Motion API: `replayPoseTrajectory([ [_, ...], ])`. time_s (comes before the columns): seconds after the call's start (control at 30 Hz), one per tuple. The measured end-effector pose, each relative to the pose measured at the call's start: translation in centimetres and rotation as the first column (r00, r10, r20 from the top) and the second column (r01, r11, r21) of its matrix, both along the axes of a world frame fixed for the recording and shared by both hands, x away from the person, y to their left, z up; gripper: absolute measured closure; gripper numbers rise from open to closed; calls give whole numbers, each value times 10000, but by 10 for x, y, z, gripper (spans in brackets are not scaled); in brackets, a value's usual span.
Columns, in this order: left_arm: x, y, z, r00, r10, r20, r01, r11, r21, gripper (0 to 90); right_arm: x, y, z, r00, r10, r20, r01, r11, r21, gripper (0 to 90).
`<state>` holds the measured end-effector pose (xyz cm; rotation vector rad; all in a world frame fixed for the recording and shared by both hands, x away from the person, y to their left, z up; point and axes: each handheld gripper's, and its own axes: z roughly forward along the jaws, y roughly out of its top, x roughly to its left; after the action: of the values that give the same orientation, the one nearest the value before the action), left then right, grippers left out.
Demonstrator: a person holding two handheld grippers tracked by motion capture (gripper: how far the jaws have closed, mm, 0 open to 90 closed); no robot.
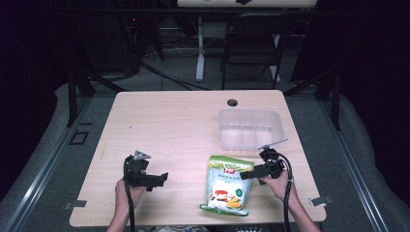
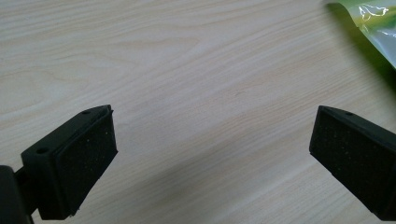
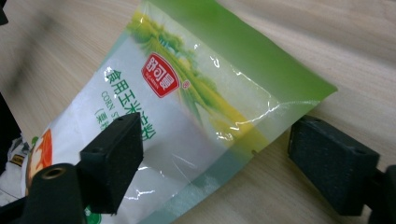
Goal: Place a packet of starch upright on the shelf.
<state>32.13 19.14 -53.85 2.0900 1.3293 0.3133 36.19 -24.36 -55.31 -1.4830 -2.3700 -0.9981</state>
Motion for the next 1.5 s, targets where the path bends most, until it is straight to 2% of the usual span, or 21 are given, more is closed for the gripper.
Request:
replayPoseTrajectory([
  [0.03,0,0,0,10000,0,0,0,10000,0,5,0,0,0,10000,0,0,0,10000,0,192],
  [0.13,0,0,0,10000,1,2,-1,10000,8,6,3,2,-2,9995,-302,-64,302,9995,-42,267],
  [0.2,0,0,0,10000,7,11,-7,10000,-8,7,4,2,-3,9996,-254,-101,254,9997,1,277],
  [0.33,0,0,0,10000,1,10,-1,10000,38,9,4,1,-4,9984,-542,-187,544,9984,116,392],
  [0.37,0,0,0,10000,9,17,-9,10000,10,9,4,2,-4,9965,-822,-181,827,9963,252,424],
  [0.57,-1,-1,0,10000,14,75,-14,9999,108,11,5,-5,-5,9946,-1002,-280,1015,9935,523,594],
  [0.6,-1,-1,0,10000,14,75,-14,9999,108,13,5,-5,-5,9946,-1002,-280,1015,9935,523,594],
  [0.63,-1,-1,0,10000,14,77,-14,9999,111,13,5,-5,-5,9943,-1040,-224,1050,9930,536,625],
  [0.67,-1,-1,0,10000,10,76,-11,10000,99,14,5,-6,-4,9939,-1091,-146,1098,9914,705,701],
  [0.8,-1,-2,0,10000,-17,37,17,10000,46,14,3,-5,-2,9948,-1011,69,1003,9919,782,806],
  [0.93,-1,-2,0,10000,-38,56,38,10000,25,15,2,-3,0,9951,-935,327,912,9937,658,826],
  [1.03,-1,-1,1,10000,-14,71,14,10000,27,15,0,-1,3,9959,-734,533,715,9968,357,851],
  [1.13,-1,0,1,9999,-7,127,7,10000,-2,16,-4,4,11,9933,-446,1069,495,9978,-430,898],
  [1.17,-1,1,1,9999,-47,119,47,10000,6,16,-8,6,16,9890,-378,1431,499,9954,-816,900],
  [1.2,-2,1,2,9999,-15,148,14,10000,48,16,-9,5,18,9878,-328,1521,469,9948,-901,900],
  [1.4,-2,2,2,9999,-46,106,46,10000,-33,16,-9,1,16,9877,-480,1487,606,9949,-810,898],
  [1.5,-1,1,2,9999,-61,129,61,10000,-10,16,-7,-2,14,9884,-618,1389,696,9962,-518,834],
])
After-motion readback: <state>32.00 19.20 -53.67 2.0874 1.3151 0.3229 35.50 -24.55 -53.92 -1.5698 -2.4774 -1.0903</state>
